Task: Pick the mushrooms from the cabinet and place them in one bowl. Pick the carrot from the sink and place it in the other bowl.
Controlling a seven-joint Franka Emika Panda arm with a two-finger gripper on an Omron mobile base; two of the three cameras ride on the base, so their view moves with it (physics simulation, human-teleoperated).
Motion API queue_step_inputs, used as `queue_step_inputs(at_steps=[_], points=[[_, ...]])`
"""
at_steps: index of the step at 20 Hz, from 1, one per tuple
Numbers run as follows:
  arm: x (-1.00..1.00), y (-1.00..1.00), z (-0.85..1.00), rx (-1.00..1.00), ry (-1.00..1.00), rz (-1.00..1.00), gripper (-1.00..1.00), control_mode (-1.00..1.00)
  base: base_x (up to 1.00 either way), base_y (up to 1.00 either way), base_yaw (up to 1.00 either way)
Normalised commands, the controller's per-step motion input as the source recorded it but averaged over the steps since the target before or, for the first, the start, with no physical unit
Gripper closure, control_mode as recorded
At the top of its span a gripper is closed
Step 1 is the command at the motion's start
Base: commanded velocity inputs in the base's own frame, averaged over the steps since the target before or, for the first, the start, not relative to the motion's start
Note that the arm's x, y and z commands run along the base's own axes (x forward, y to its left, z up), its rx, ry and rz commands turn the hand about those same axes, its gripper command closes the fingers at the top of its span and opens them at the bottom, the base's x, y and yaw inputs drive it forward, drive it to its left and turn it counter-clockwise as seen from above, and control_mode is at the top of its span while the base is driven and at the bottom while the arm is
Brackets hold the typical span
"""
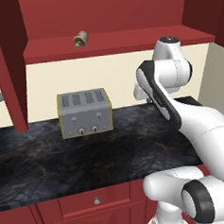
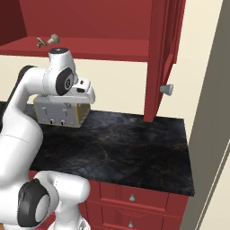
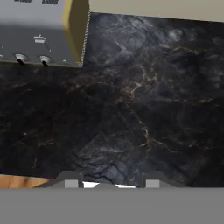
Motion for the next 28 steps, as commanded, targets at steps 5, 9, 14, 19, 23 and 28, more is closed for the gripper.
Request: queue_step_inputs(at_steps=[5,9,14,19,23,28], points=[[-0.13,0.07,0.12,0.01,-0.13,0.01,-1.00,-1.00,0.00,0.00,0.00],[-0.17,0.22,0.57,0.06,-0.25,0.00,-1.00,-1.00,0.00,0.00,0.00],[-0.10,0.32,0.70,0.06,-0.23,0.00,-1.00,-1.00,0.00,0.00,0.00],[0.00,0.44,0.75,0.04,-0.21,0.00,-1.00,-1.00,0.00,0.00,0.00],[0.02,0.57,0.64,0.02,-0.20,0.00,-1.00,-1.00,0.00,0.00,0.00],[0.06,0.56,0.58,0.01,-0.20,-0.02,-1.00,-1.00,0.00,0.00,0.00]])
